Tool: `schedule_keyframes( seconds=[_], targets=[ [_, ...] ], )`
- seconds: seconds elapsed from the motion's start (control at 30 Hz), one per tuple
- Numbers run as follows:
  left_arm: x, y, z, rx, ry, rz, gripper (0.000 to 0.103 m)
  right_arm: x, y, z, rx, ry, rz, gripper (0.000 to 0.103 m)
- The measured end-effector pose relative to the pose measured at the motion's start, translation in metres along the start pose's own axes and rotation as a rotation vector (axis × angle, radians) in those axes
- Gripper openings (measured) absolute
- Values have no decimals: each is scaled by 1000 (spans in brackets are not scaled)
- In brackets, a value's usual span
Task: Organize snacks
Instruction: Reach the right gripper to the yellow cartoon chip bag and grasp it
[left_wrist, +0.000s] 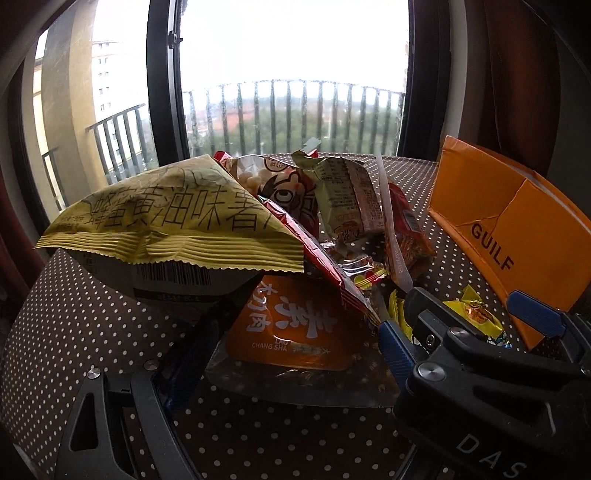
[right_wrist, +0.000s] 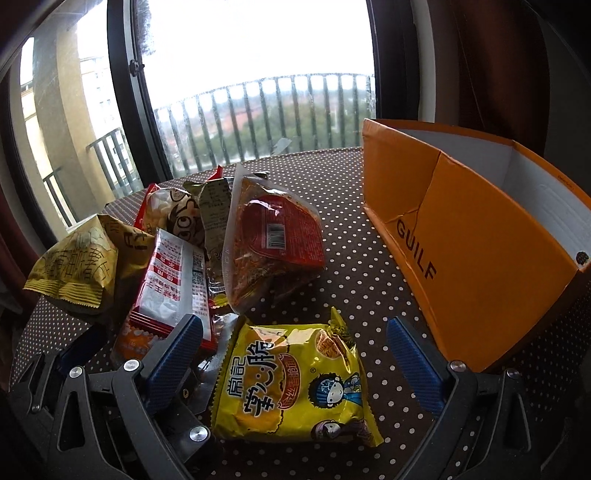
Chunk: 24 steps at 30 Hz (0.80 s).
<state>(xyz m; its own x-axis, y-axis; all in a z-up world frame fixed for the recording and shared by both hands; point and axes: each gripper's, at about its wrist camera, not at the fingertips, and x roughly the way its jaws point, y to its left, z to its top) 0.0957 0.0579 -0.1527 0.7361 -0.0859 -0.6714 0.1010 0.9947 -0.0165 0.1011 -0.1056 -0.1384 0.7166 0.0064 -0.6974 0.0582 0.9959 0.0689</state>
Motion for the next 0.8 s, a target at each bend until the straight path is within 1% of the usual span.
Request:
schedule_keyframes(
  seconds=[0.1, 0.3, 0.37, 0.4, 0.47, 0.57, 0.6, 0.67, 0.73, 0.8],
  targets=[
    [3, -2, -1, 20, 0, 13, 90, 7, -3, 0, 28, 32, 6, 99],
    [9, -5, -2, 36, 35, 46, 91, 16, -8, -2, 65, 73, 37, 97],
    [14, -7, -4, 44, 74, 62, 91, 20, -6, -4, 62, 101, 47, 94],
    [13, -6, -4, 39, 80, 61, 90, 22, -6, -5, 64, 111, 44, 92],
    [14, -7, -4, 34, 89, 71, 90, 23, -3, -4, 33, 99, 34, 87],
    [14, -14, -4, 22, 87, 75, 84, 22, -5, -4, 10, 97, 58, 80],
    [12, -17, -5, 21, 82, 82, 81, 22, -5, -4, 4, 95, 64, 79],
    [8, -20, -7, 12, 75, 89, 78, 21, -7, -3, -10, 94, 84, 78],
    [3, -23, -9, -4, 66, 112, 68, 21, -10, -2, -21, 95, 108, 77],
    [-4, -25, -12, -39, 65, 129, 66, 23, -17, -1, -21, 104, 142, 77]
  ],
)
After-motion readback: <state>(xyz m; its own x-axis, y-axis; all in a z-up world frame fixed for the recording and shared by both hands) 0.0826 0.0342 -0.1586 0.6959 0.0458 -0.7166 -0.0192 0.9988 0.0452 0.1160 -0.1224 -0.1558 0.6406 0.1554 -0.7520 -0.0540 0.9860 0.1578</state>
